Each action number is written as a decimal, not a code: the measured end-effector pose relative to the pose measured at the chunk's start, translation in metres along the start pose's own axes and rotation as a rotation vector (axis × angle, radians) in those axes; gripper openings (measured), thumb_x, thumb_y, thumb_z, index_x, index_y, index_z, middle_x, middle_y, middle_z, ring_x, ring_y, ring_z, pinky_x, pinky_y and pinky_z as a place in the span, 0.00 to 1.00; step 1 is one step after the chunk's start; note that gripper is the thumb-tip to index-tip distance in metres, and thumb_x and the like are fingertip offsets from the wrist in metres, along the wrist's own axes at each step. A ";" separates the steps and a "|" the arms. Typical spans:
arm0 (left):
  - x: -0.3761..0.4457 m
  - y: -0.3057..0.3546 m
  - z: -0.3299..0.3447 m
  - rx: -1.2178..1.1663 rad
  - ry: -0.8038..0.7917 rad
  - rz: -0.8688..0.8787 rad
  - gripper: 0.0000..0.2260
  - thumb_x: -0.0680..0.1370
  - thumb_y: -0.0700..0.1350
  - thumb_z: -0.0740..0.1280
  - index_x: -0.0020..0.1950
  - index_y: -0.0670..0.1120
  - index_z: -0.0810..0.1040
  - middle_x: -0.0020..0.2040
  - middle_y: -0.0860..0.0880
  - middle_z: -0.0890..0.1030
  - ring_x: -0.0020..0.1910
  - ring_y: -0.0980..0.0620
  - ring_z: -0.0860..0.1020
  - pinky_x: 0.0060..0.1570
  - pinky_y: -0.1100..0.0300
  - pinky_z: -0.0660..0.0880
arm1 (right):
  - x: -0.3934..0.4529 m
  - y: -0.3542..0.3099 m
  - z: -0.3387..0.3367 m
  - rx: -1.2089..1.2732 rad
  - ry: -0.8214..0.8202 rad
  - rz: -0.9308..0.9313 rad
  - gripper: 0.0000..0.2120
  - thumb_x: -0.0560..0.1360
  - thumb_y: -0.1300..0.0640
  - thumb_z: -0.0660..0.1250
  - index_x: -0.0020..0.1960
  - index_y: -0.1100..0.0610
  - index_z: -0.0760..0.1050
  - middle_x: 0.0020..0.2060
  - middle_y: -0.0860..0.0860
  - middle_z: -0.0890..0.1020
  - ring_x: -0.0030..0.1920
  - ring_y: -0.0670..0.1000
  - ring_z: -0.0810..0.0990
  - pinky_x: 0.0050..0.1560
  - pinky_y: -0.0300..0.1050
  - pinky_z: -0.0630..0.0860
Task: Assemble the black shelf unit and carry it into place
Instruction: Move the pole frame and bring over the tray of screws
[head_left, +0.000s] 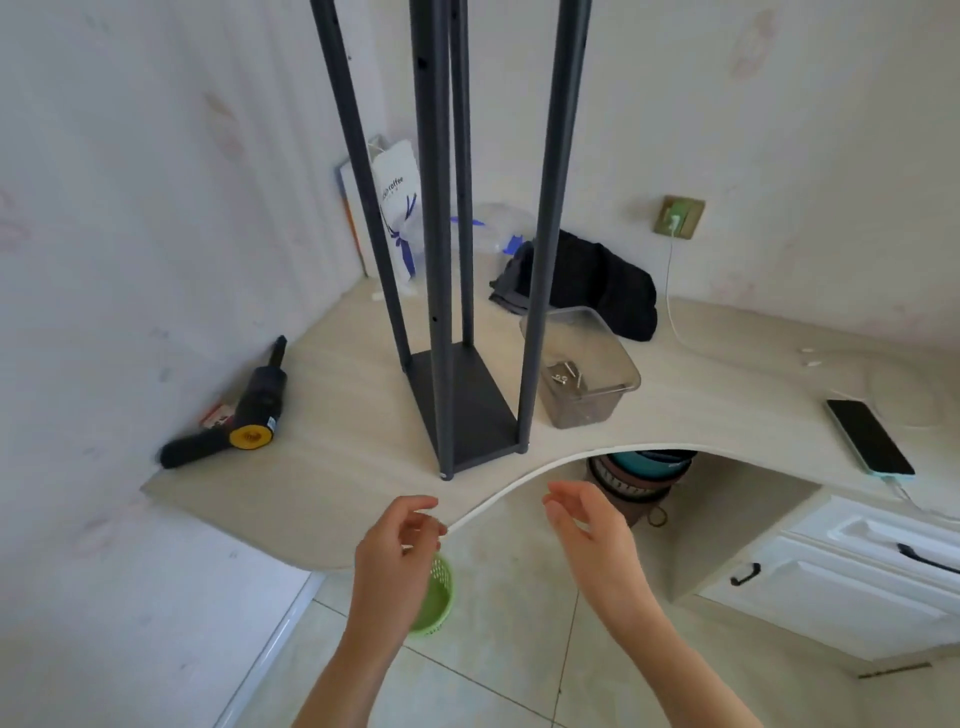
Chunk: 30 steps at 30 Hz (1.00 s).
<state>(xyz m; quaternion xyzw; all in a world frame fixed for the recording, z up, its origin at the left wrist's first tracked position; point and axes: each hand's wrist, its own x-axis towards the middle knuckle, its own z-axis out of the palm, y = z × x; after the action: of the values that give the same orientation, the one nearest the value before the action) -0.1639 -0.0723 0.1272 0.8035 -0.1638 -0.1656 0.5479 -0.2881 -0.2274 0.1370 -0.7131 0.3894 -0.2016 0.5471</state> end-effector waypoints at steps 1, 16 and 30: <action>0.013 0.008 -0.001 0.007 0.003 0.031 0.13 0.79 0.35 0.67 0.50 0.55 0.79 0.41 0.53 0.84 0.44 0.55 0.82 0.47 0.62 0.78 | 0.012 -0.009 0.003 0.012 0.001 -0.011 0.09 0.80 0.59 0.65 0.58 0.51 0.76 0.51 0.43 0.82 0.54 0.36 0.78 0.47 0.26 0.71; 0.148 0.108 0.032 -0.160 0.207 0.176 0.17 0.77 0.44 0.73 0.59 0.60 0.71 0.54 0.61 0.76 0.52 0.59 0.78 0.49 0.69 0.76 | 0.179 -0.108 -0.013 0.092 0.047 -0.225 0.20 0.78 0.53 0.68 0.68 0.47 0.66 0.56 0.41 0.76 0.55 0.40 0.77 0.47 0.30 0.72; 0.203 0.110 0.068 -0.282 0.368 0.032 0.10 0.77 0.43 0.73 0.38 0.42 0.76 0.26 0.48 0.73 0.24 0.57 0.74 0.28 0.69 0.75 | 0.260 -0.138 0.005 0.200 -0.218 -0.291 0.10 0.77 0.50 0.69 0.43 0.56 0.77 0.28 0.47 0.77 0.31 0.46 0.77 0.41 0.39 0.80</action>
<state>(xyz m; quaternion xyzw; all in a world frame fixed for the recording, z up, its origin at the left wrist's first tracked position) -0.0224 -0.2561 0.1889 0.7330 -0.0490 -0.0287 0.6779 -0.0779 -0.4123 0.2289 -0.7216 0.1990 -0.2378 0.6190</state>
